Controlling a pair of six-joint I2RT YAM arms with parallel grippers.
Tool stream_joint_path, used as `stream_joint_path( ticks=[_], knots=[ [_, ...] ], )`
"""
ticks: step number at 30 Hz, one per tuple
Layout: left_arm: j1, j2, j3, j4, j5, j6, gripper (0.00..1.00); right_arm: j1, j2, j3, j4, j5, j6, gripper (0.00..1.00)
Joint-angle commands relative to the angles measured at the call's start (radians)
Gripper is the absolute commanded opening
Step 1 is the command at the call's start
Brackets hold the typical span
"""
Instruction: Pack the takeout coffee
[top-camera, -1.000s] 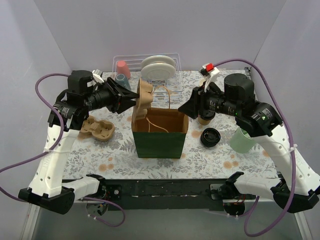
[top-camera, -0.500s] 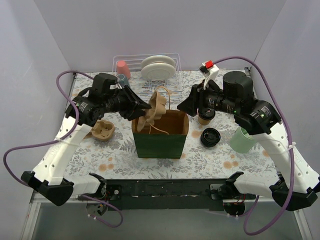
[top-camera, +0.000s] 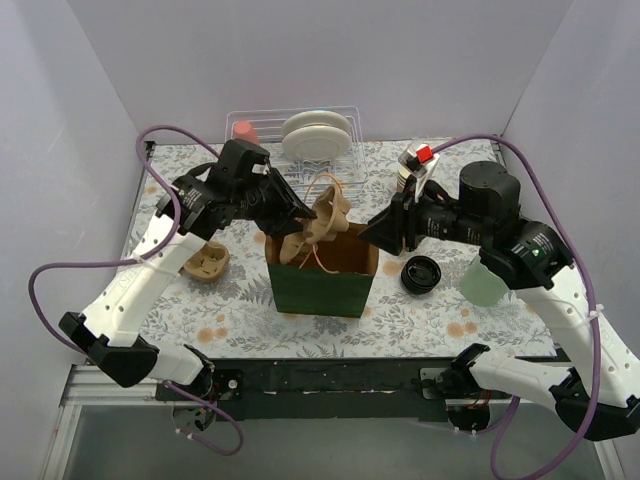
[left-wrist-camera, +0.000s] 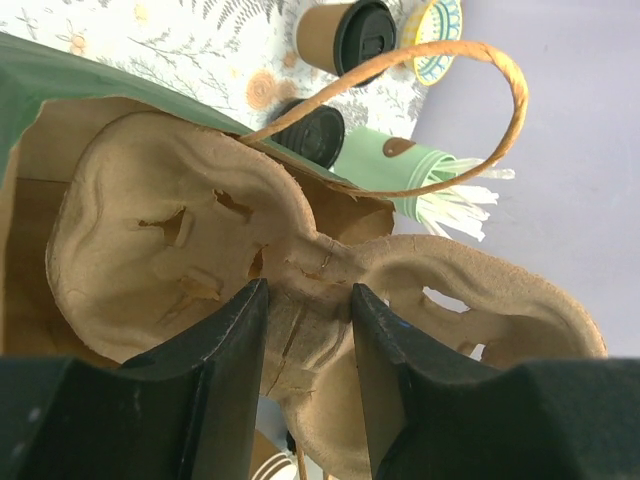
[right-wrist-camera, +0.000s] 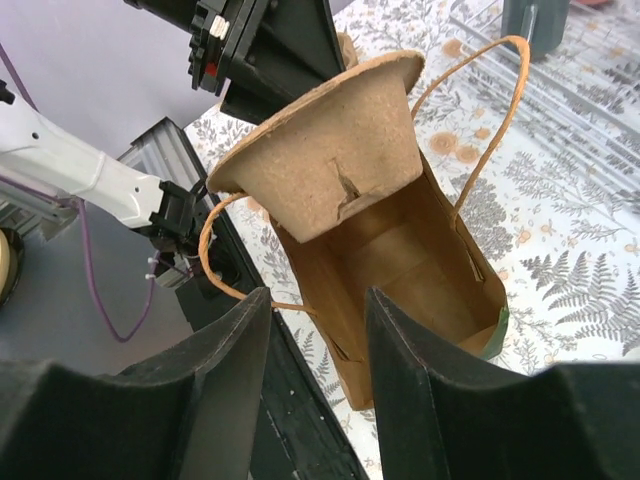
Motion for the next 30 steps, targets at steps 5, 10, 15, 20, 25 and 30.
stream_joint_path(
  ticks=[5, 10, 15, 20, 25, 30],
  knots=[
    [-0.025, 0.073, 0.165, -0.186, -0.104, 0.090, 0.16, 0.002, -0.049, -0.035, 0.025, 0.033, -0.030, 0.50],
    [-0.048, 0.082, 0.182, -0.227, -0.162, 0.094, 0.15, 0.003, -0.075, -0.090, 0.123, -0.097, 0.002, 0.50],
    [-0.057, 0.114, 0.203, -0.238, -0.184, 0.120, 0.15, 0.007, -0.102, -0.130, 0.199, -0.181, 0.008, 0.54],
    [-0.074, 0.155, 0.264, -0.235, -0.215, 0.117, 0.14, 0.025, -0.083, -0.090, 0.176, -0.102, -0.021, 0.55],
    [-0.080, 0.174, 0.297, -0.241, -0.232, 0.137, 0.12, 0.031, -0.072, -0.076, 0.167, -0.076, -0.022, 0.55],
    [-0.092, 0.148, 0.240, -0.239, -0.239, 0.150, 0.12, 0.033, -0.089, -0.085, 0.145, 0.022, 0.008, 0.54]
  ],
)
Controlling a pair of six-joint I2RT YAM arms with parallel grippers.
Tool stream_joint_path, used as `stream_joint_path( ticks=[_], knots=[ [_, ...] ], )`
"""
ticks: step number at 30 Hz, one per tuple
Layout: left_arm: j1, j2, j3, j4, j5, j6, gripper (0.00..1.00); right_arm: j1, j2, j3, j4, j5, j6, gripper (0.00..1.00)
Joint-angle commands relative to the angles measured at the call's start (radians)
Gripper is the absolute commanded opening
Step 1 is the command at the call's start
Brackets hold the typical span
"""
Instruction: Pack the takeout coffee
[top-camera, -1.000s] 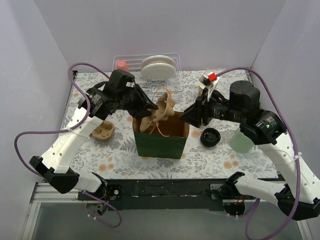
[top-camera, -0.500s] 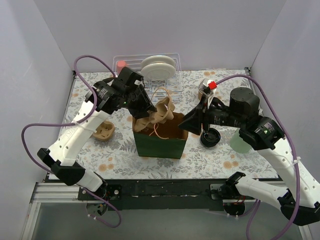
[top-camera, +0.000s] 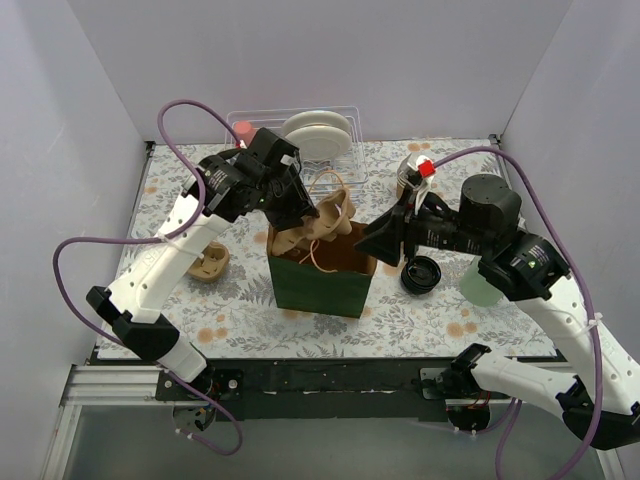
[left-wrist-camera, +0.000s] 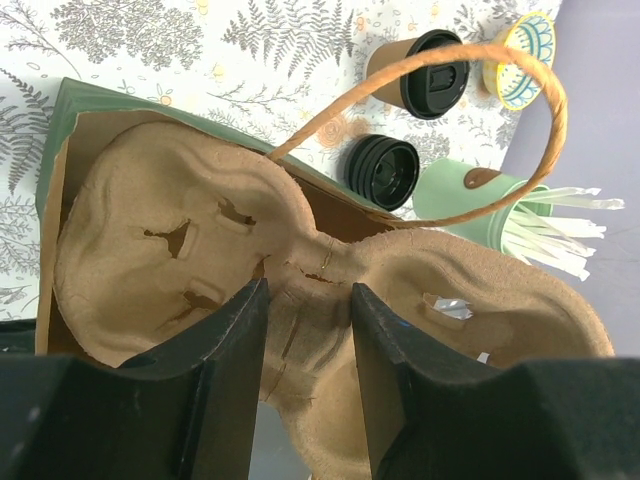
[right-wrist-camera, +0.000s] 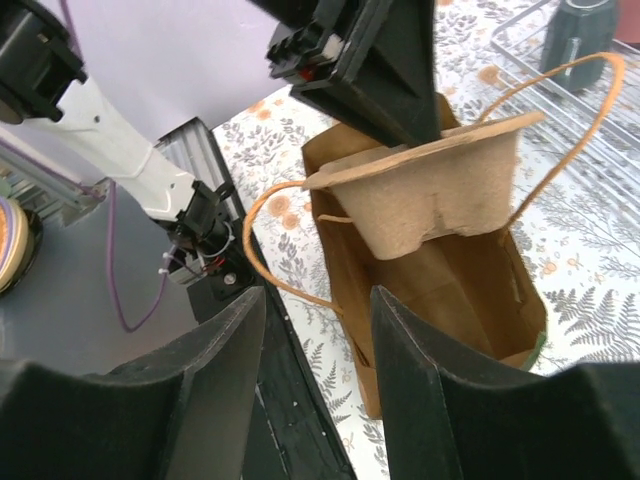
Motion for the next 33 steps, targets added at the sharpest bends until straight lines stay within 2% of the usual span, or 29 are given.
stream_joint_path(
  ticks=[1, 2, 5, 7, 14, 33],
  knots=[
    [-0.013, -0.043, -0.029, -0.041, -0.048, 0.027, 0.11, 0.006, -0.012, 0.050, 0.001, 0.141, 0.044, 0.54],
    [-0.013, -0.047, -0.038, -0.041, -0.056, 0.030, 0.11, 0.006, -0.003, 0.077, -0.019, 0.243, 0.080, 0.54],
    [-0.013, -0.049, -0.053, -0.041, -0.064, 0.048, 0.11, 0.006, 0.050, 0.208, -0.104, 0.363, 0.225, 0.53],
    [-0.013, -0.041, -0.056, -0.041, -0.064, 0.054, 0.11, 0.006, 0.090, 0.273, -0.148, 0.399, 0.332, 0.52],
    [-0.015, -0.033, -0.069, -0.040, -0.079, 0.076, 0.11, 0.006, 0.186, 0.325, -0.271, 0.420, 0.514, 0.47],
    [-0.046, -0.026, -0.119, 0.005, -0.080, 0.071, 0.11, 0.014, 0.227, 0.285, -0.273, 0.365, 0.580, 0.48]
  ],
)
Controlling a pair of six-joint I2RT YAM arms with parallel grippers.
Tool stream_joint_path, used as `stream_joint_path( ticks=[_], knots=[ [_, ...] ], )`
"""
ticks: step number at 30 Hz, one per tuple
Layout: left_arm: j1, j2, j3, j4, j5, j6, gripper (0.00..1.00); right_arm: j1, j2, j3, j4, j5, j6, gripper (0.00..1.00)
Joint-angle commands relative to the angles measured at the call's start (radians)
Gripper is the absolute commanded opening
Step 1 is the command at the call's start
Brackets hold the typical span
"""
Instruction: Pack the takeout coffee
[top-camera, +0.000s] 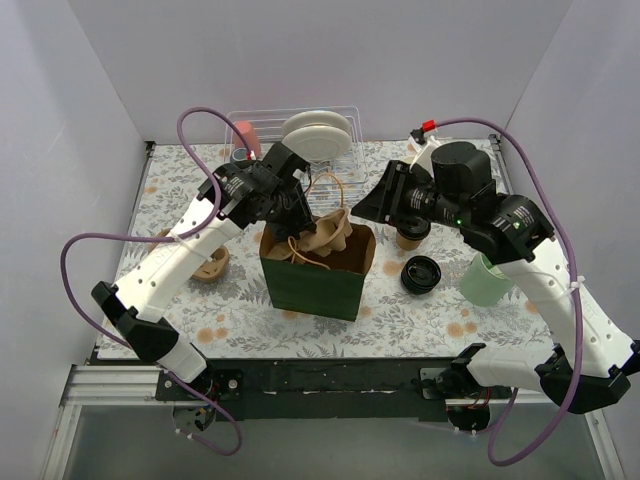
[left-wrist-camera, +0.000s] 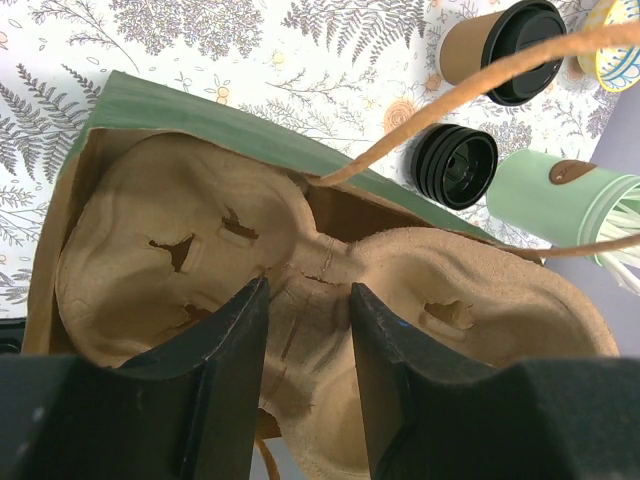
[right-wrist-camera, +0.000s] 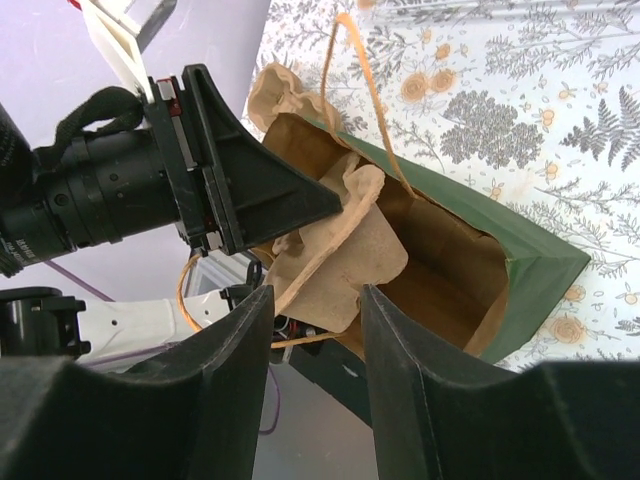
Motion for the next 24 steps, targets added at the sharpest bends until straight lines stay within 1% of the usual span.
stream_joint_path(
  ticks=[1, 5, 19, 24],
  knots=[
    [-0.011, -0.020, 0.000, 0.004, -0.025, 0.010, 0.11, 0.010, -0.002, -0.015, 0.022, -0.026, 0.017, 0.48],
    [-0.022, -0.010, -0.006, -0.005, -0.037, 0.010, 0.11, 0.016, 0.006, -0.030, 0.002, -0.031, 0.012, 0.47],
    [-0.043, 0.007, -0.016, -0.019, -0.075, -0.004, 0.10, 0.052, 0.005, -0.110, 0.028, -0.017, 0.035, 0.46],
    [-0.046, 0.008, -0.018, -0.031, -0.097, -0.006, 0.10, 0.053, 0.006, -0.136, 0.031, 0.009, 0.024, 0.42]
  ],
)
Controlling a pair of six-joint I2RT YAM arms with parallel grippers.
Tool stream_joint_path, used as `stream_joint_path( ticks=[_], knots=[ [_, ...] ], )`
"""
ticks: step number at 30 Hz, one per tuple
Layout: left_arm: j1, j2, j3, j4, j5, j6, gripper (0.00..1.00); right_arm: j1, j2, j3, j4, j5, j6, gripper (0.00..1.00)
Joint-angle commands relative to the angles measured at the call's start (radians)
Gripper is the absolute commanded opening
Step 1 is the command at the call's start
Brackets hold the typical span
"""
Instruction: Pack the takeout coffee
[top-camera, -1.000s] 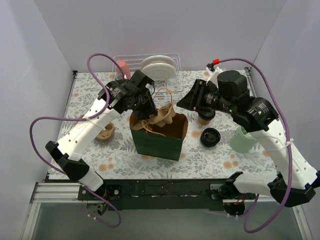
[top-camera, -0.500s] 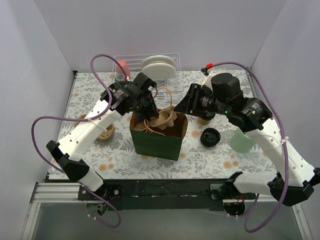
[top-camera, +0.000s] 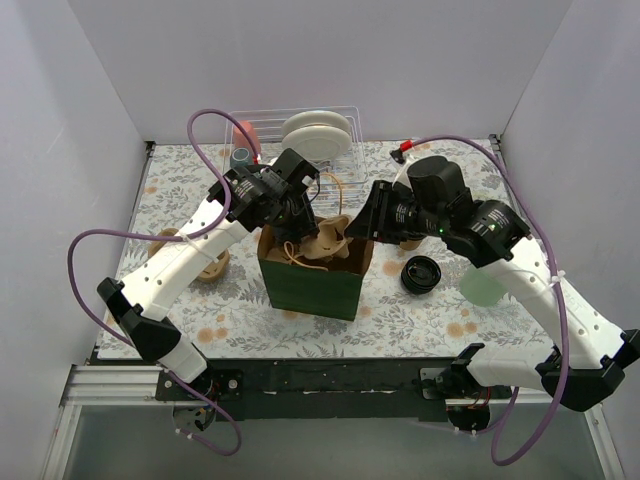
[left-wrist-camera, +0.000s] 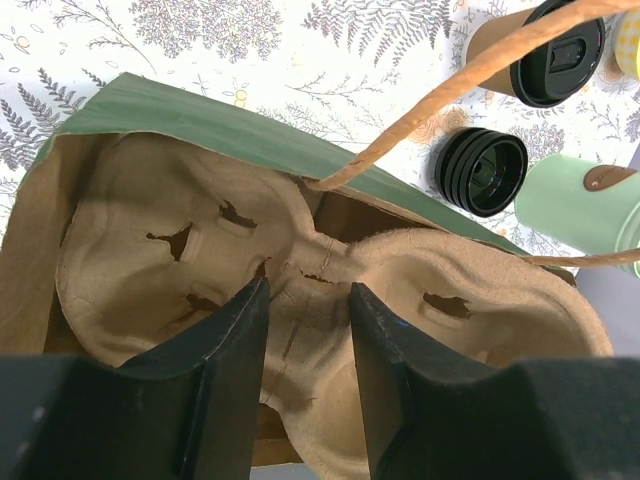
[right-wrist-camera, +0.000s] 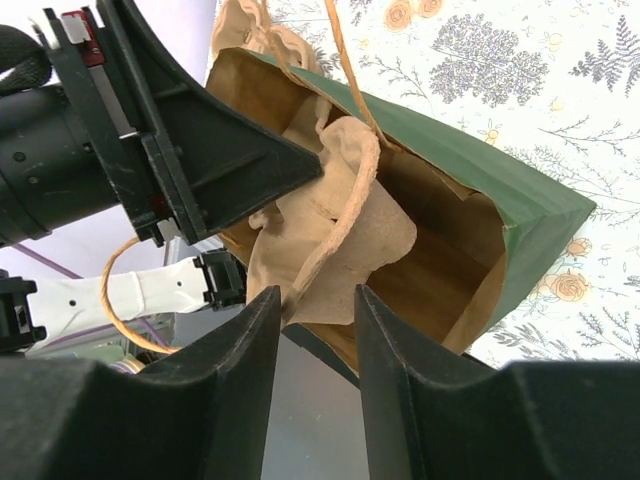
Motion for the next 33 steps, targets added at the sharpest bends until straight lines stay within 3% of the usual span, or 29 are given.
stream_joint_path(
  ticks=[1, 9, 18, 24, 29, 33],
  knots=[
    [-0.008, -0.009, 0.000, -0.026, -0.043, -0.004, 0.10, 0.007, -0.004, -0.028, 0.033, 0.026, 0.001, 0.41],
    [-0.009, -0.006, -0.015, -0.026, -0.038, -0.006, 0.12, 0.008, -0.018, -0.106, 0.032, 0.044, -0.017, 0.26],
    [-0.009, -0.014, -0.031, -0.012, -0.043, 0.010, 0.12, 0.008, -0.044, -0.139, 0.020, 0.066, -0.032, 0.25],
    [-0.008, -0.006, 0.096, 0.029, -0.055, 0.095, 0.16, 0.008, -0.041, -0.064, 0.017, 0.086, -0.106, 0.28],
    [-0.008, -0.079, 0.104, 0.207, 0.008, 0.206, 0.29, 0.008, -0.038, 0.002, -0.003, 0.069, -0.135, 0.31],
    [-0.009, -0.173, 0.061, 0.266, -0.101, 0.227, 0.41, 0.008, -0.065, 0.004, 0.018, 0.064, -0.143, 0.33]
  ],
)
